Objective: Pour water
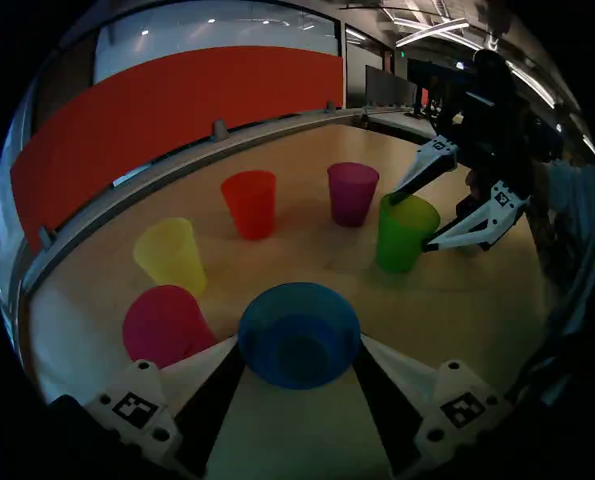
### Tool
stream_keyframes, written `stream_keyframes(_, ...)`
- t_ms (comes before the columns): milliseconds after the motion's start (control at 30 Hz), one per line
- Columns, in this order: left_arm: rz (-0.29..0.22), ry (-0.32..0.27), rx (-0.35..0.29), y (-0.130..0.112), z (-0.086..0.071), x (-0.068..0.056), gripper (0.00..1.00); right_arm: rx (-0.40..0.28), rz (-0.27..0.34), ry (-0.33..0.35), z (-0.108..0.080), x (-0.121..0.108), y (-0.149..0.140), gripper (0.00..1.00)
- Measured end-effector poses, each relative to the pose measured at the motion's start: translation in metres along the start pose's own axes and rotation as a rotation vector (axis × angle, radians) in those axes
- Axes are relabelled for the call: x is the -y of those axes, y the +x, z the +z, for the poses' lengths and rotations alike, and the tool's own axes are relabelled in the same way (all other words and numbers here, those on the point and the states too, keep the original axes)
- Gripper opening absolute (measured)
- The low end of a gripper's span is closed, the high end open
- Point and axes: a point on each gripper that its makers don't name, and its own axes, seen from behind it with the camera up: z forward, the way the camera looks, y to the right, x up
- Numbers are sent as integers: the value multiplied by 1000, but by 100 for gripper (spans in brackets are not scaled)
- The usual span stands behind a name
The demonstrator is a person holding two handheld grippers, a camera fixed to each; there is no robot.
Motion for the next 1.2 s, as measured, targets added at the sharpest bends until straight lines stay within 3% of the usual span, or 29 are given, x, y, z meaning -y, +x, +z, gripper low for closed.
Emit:
stream_keyframes(233,2,-1,0,1,0,1,87,1,3,0,4,1,-1,99)
stream_keyframes(333,2,-1,0,1,0,1,86,0,2,1,5,2,-1,93)
stream_keyframes(767,-19,13,-23,5,-3,6,86,-28,13,-1,0,3,4,92)
stream_keyframes(1200,-42,38,-135,39,-33,5,86,-116,29,-24,-27,3,43,92)
